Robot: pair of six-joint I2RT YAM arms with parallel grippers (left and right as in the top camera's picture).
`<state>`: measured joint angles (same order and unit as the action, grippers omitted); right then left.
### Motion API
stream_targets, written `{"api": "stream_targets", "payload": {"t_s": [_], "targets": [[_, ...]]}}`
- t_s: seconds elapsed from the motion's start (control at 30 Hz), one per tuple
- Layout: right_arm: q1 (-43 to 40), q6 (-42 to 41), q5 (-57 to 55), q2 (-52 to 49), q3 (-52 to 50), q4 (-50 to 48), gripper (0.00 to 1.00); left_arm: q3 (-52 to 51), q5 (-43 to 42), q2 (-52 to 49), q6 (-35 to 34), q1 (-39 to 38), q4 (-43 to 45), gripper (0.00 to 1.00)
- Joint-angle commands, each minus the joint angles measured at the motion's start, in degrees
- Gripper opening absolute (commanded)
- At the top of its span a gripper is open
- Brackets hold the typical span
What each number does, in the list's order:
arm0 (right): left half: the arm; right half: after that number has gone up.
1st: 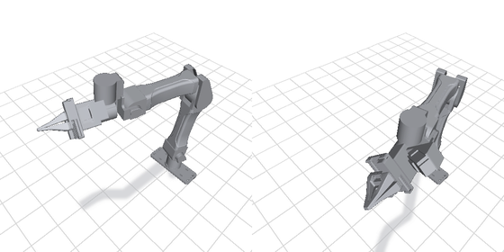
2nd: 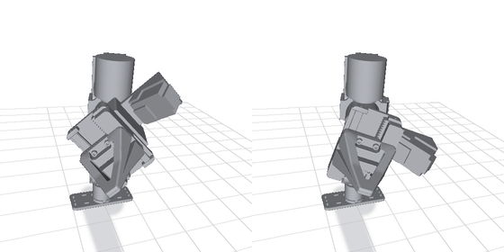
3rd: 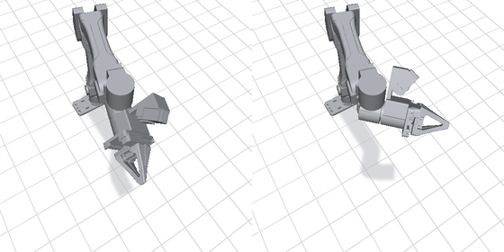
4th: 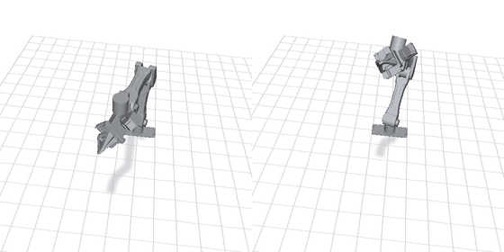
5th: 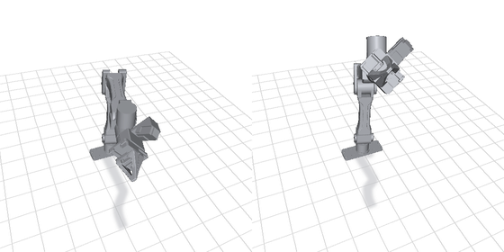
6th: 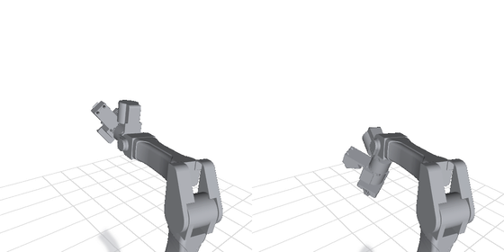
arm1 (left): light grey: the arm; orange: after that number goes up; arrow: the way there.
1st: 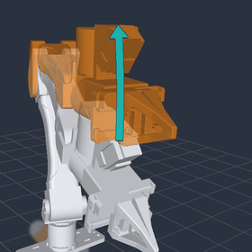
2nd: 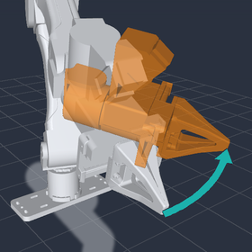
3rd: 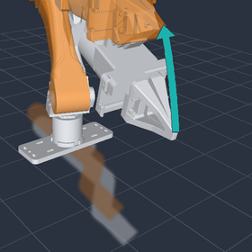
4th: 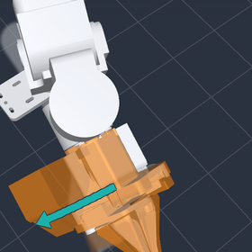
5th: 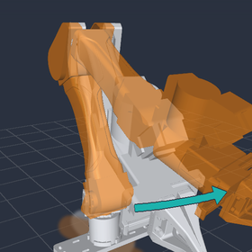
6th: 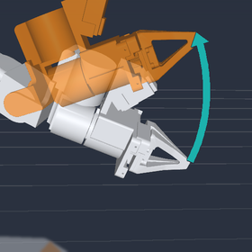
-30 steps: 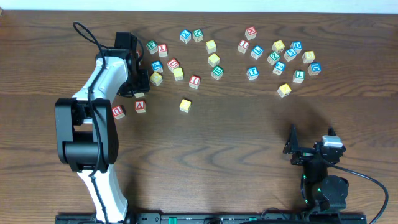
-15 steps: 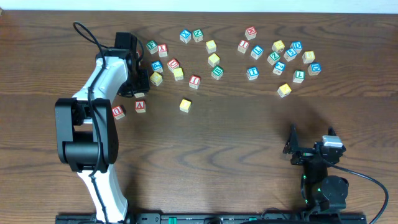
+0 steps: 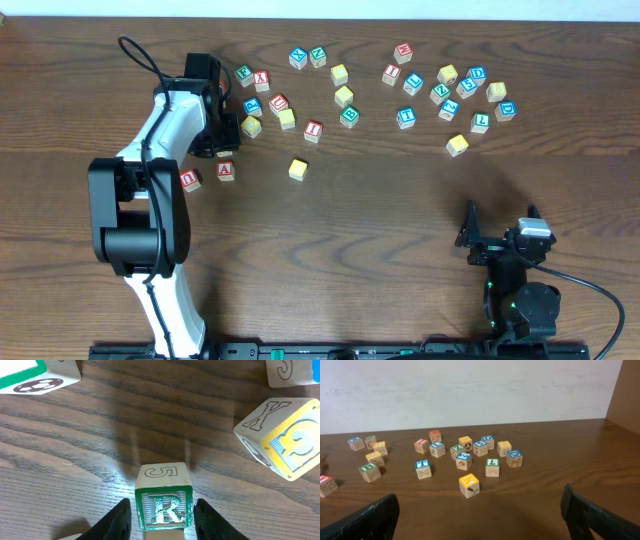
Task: Spell out ROBOT
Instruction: 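Close the left gripper on the green R block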
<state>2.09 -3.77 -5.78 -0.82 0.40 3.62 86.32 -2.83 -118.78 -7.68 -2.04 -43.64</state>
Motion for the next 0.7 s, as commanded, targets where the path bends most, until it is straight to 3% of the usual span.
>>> {"api": "stream_targets", "payload": {"t_s": [0.0,0.17,0.67], "targets": [[-0.5,0.7,0.2,0.4,-0.1,0.2,0.99,-0.8,0.7,-1.1,-0.1,0.1,-0.4,0.41],[-0.5,0.7,0.2,0.4,-0.1,0.2,0.99,-0.8,0.7,-1.1,-0.1,0.1,-0.4,0.33],[-0.5,0.7,0.2,0.4,-0.1,0.2,0.99,-0.8,0.7,-1.1,-0.1,0.1,0.0,0.33]]}}
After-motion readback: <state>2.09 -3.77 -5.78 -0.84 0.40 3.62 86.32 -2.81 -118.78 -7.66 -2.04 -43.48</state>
